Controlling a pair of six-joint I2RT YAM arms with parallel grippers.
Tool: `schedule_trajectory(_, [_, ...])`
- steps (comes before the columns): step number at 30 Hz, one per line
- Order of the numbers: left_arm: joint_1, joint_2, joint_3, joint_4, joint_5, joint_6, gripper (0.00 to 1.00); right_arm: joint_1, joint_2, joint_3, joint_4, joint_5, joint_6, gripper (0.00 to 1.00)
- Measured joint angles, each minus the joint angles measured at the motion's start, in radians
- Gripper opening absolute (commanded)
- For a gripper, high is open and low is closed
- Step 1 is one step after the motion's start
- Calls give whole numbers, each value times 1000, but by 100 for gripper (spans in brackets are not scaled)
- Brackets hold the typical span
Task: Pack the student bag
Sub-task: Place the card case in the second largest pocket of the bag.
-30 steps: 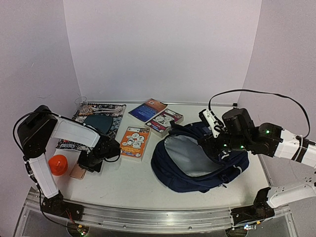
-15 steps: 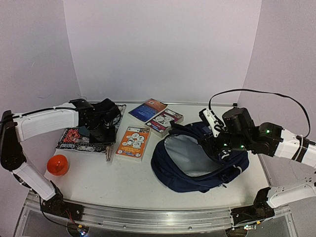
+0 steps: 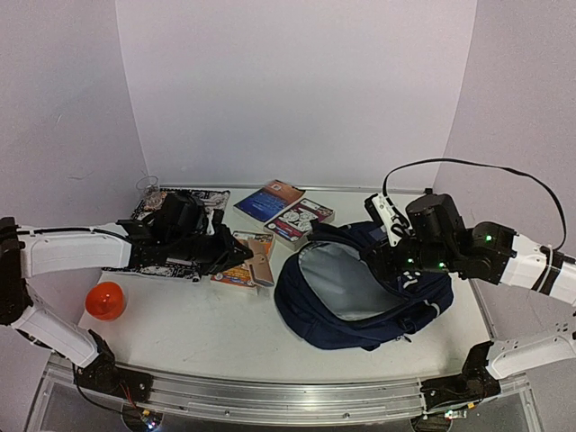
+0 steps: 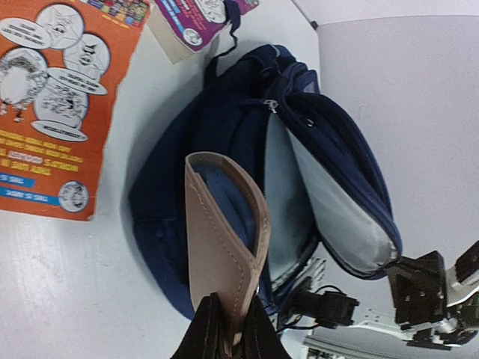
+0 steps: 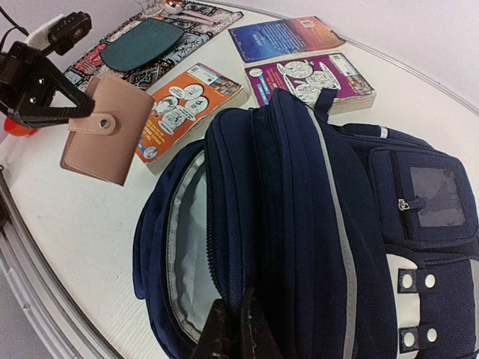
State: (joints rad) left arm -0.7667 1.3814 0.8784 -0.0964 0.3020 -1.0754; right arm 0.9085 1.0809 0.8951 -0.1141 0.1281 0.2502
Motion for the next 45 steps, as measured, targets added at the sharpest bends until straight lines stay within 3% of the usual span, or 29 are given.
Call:
schedule_trajectory(12, [-74,181,72,340,96,-175,3,-4,14,17,31,-4,20,0])
schedule_trajectory(18, [-144,281,92,394,81,-248,3,-5,16,21,34,-8,31,0])
schedule_trajectory(27, [-187,483,246,472,46,-299,3,-5,43,22,61,-36,39,0])
schedule_trajectory(29, [-190,523,280,488,28,-305,8,-5,47,22,65,-40,40,0])
schedule_trajectory(38, [-220,659,384,533,-28,-313,51,-5,47,22,72,-47,51,0])
schedule_trajectory(45, [-227,619,328,551,-71,-284,57,-5,47,22,78,-48,55,0])
